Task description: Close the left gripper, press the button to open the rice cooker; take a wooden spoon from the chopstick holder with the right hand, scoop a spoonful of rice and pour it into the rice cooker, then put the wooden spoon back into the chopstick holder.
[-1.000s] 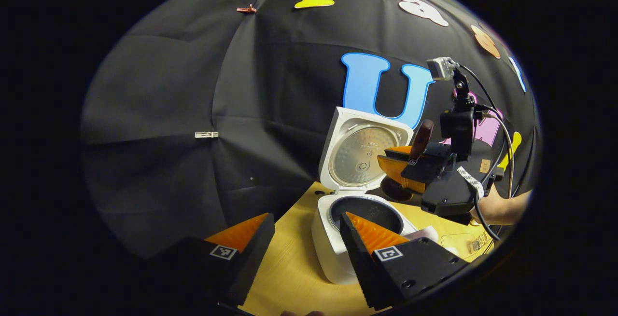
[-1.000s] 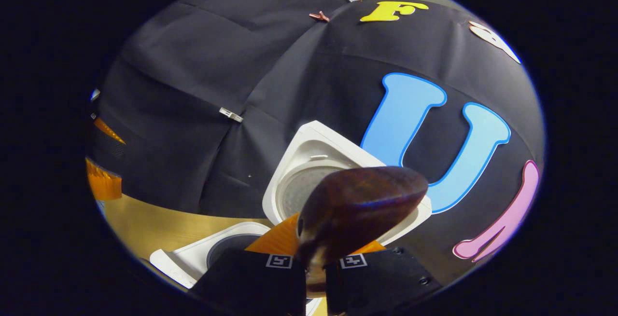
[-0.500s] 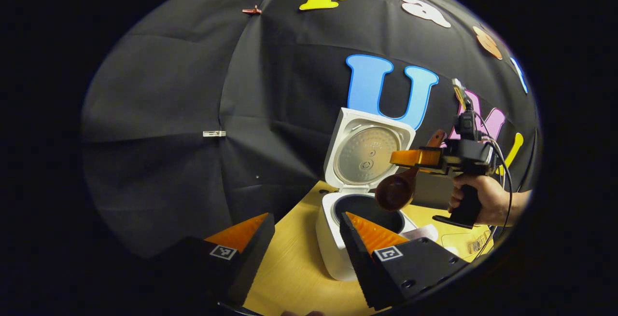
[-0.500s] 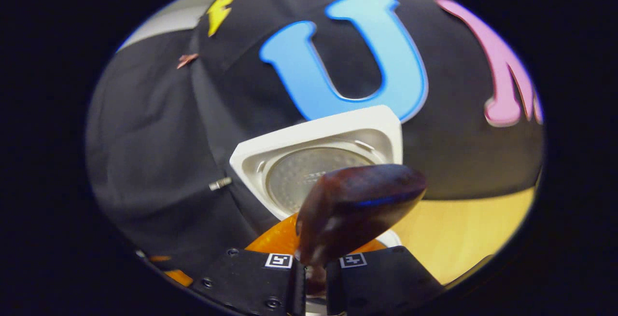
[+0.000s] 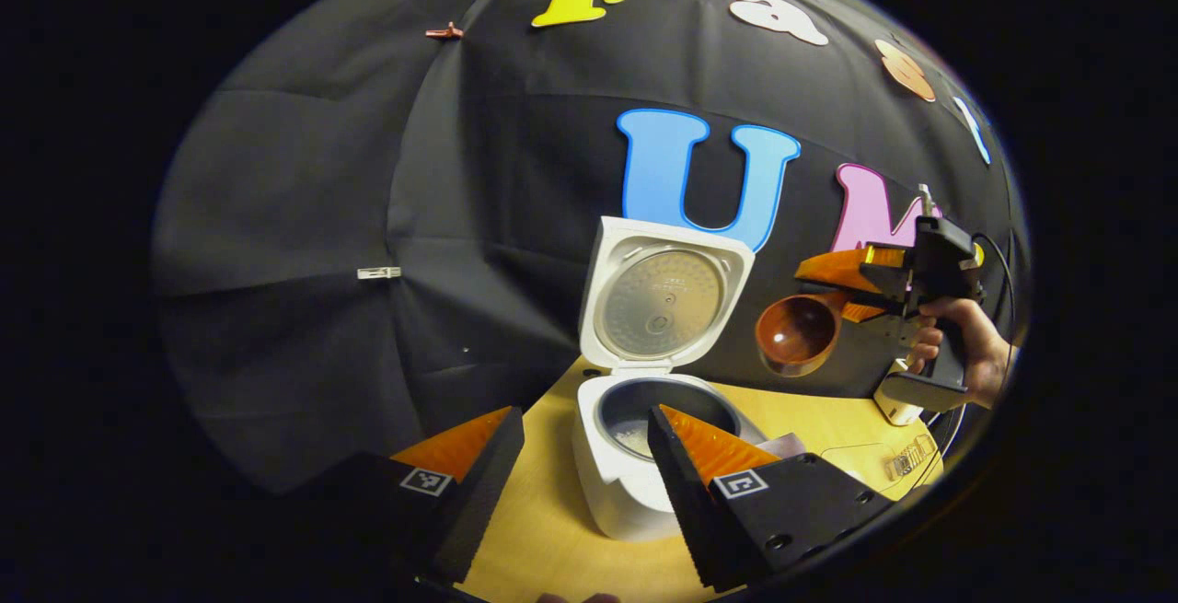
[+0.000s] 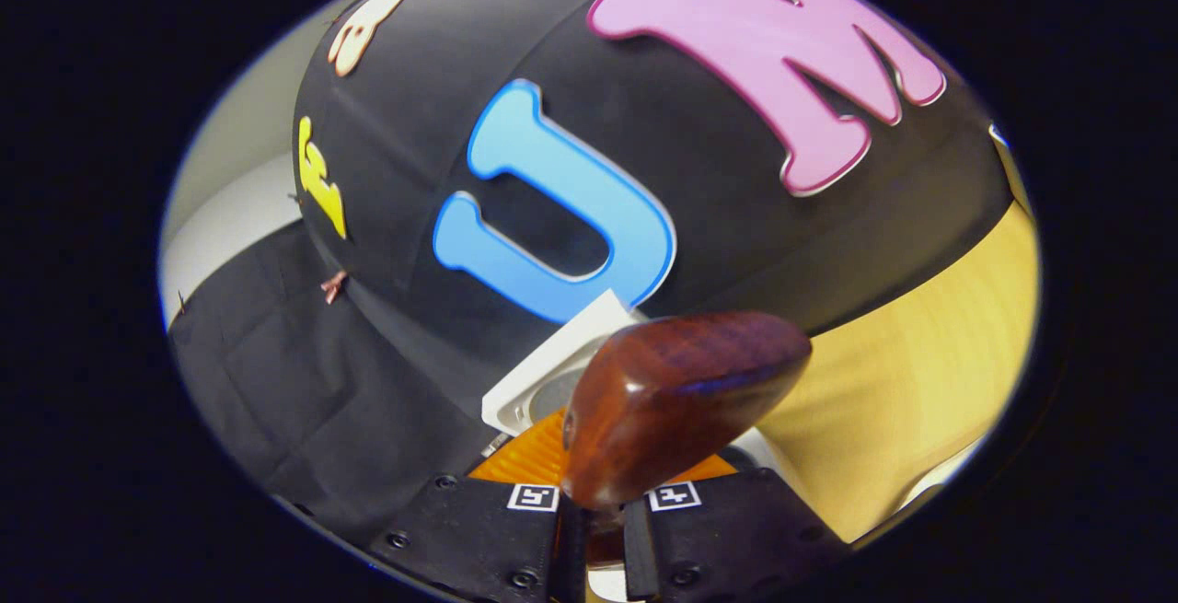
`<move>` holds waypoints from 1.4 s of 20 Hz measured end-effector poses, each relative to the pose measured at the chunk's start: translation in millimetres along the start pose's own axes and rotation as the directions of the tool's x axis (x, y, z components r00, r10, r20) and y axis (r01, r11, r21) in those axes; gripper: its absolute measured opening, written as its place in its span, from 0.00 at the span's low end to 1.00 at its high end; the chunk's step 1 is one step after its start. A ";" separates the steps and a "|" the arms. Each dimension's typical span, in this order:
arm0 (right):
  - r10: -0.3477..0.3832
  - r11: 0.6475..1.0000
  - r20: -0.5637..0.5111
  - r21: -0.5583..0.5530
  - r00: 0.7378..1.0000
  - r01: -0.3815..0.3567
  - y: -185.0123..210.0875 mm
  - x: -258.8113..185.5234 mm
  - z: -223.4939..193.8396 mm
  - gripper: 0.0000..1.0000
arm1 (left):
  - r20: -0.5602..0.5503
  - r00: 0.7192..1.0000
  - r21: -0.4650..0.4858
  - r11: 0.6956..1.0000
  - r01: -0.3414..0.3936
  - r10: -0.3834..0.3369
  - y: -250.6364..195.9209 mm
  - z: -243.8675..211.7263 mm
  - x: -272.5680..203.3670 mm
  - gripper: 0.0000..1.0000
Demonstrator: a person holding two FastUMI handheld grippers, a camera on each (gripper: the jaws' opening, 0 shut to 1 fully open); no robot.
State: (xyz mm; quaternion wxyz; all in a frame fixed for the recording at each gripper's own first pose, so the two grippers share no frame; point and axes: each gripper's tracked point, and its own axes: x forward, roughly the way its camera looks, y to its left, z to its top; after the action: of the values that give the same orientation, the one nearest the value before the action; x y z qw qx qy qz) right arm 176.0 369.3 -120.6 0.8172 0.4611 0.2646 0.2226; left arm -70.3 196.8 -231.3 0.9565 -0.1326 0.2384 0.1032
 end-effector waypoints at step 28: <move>-0.629 0.746 0.270 -0.056 0.729 0.664 -420.0 -342.5 166.0 0.08 | -0.045 0.992 0.013 0.993 0.119 -0.119 -142.2 26.0 8.2 0.88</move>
State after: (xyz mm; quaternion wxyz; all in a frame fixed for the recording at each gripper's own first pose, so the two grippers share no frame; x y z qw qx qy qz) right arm 71.6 -144.2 -336.7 0.9005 0.3006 0.2932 -0.1130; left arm -15.0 71.7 -184.0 0.9566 -0.1413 0.2517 0.0413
